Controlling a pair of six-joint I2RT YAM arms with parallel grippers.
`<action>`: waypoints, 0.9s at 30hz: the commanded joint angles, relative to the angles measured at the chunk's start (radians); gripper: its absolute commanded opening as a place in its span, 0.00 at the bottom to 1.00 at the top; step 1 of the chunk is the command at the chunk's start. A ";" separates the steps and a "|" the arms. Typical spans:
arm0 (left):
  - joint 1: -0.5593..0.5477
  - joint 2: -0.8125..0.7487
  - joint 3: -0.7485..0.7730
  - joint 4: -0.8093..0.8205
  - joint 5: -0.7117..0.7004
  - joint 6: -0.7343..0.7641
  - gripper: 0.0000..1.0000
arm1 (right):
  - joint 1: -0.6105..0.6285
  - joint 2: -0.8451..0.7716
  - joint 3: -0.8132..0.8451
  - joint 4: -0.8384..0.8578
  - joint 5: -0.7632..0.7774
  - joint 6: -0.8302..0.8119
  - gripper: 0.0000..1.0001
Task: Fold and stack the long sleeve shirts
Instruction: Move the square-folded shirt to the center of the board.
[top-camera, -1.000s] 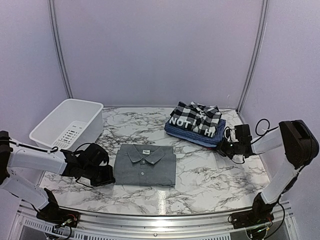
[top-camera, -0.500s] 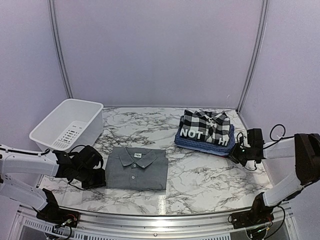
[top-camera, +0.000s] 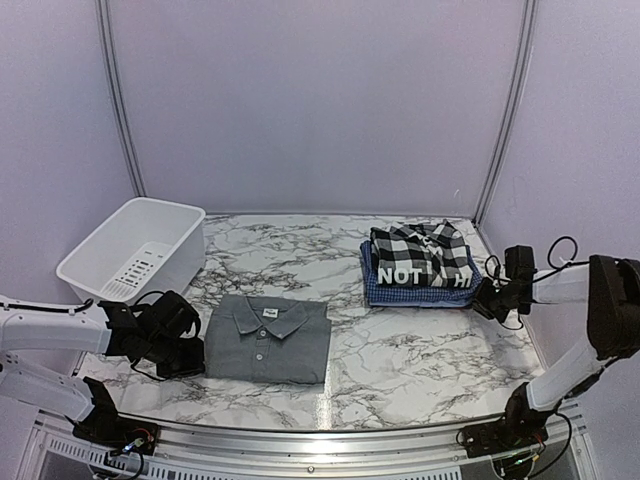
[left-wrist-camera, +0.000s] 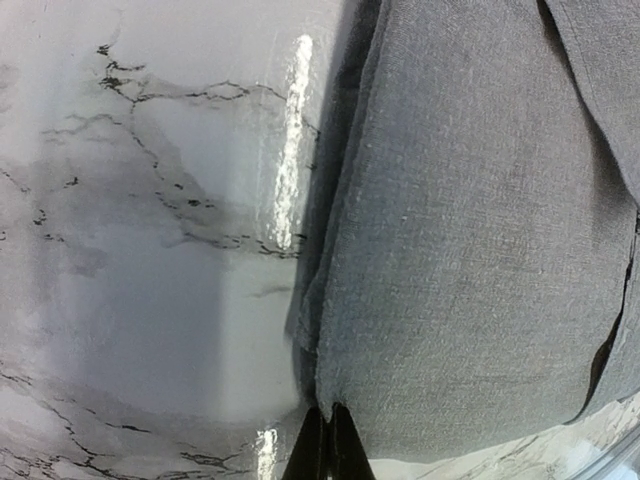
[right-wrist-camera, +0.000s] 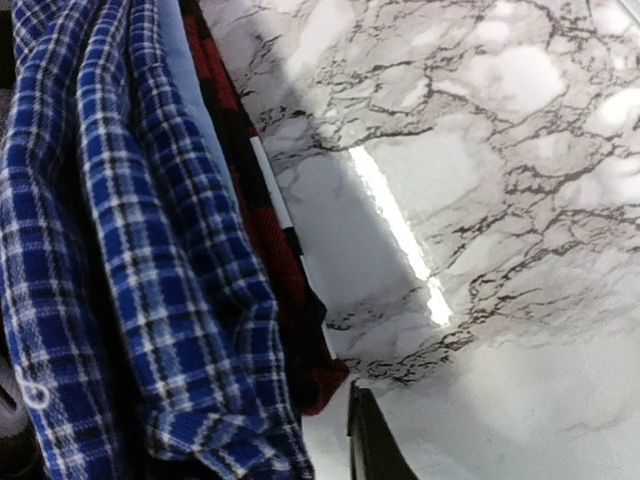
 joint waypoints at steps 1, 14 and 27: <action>0.011 -0.013 -0.015 -0.056 -0.020 0.019 0.00 | 0.067 -0.088 0.010 -0.054 0.086 -0.033 0.21; 0.014 -0.001 0.004 -0.057 -0.010 0.031 0.00 | 0.179 -0.452 -0.017 -0.210 0.207 -0.015 0.45; 0.017 0.004 0.041 -0.058 -0.006 0.060 0.00 | 0.011 -0.026 0.290 0.070 0.049 -0.031 0.88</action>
